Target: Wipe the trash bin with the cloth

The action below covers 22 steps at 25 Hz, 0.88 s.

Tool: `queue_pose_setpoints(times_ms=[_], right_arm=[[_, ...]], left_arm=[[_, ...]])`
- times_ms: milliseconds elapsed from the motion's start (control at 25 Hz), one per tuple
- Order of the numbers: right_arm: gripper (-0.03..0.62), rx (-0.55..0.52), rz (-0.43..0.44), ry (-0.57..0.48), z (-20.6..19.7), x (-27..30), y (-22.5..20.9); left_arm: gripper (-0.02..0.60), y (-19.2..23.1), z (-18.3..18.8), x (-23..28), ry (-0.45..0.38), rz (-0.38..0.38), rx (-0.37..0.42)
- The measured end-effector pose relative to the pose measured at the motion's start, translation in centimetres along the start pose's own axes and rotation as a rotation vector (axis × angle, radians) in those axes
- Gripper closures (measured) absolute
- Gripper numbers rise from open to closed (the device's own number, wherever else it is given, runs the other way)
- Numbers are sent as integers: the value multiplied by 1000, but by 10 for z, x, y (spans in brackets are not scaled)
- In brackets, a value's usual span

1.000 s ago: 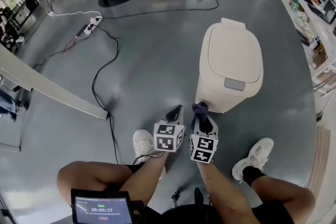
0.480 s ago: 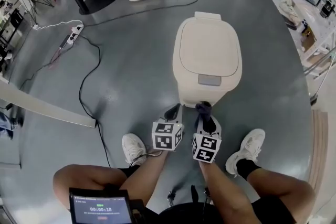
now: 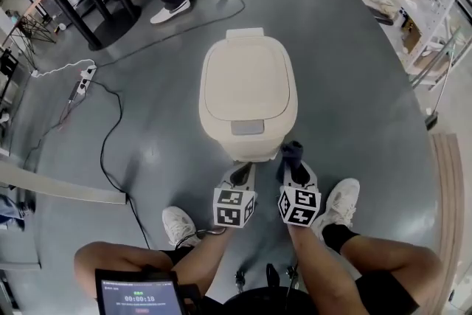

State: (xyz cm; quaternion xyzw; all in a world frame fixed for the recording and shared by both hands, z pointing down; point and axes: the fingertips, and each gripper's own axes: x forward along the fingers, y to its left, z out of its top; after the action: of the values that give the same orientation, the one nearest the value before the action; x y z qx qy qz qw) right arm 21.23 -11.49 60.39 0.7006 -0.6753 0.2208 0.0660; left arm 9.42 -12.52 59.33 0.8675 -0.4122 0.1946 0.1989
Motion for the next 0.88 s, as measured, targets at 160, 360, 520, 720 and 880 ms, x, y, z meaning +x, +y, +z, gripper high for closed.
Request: queue_pose_setpoints(times_ms=[160,360,520,720,880], right_arm=[[519,121,187,5,36,10,-17],[519,286,417,65,85,12,-25],[519,379,596,154,118,9,-12],[519,287,631,180,143,7,-9],[519,323,644,205,148,-3,-11]], left_arm=[[583,-27,22,1,-6,-37,89],[583,-52,58,-2,-37,-81,74],[584,-74,82,-2,-87,-152,65],[584,-88,92,-1,-101,-137,137],[583,-100,94,-16,-75,-88,189]])
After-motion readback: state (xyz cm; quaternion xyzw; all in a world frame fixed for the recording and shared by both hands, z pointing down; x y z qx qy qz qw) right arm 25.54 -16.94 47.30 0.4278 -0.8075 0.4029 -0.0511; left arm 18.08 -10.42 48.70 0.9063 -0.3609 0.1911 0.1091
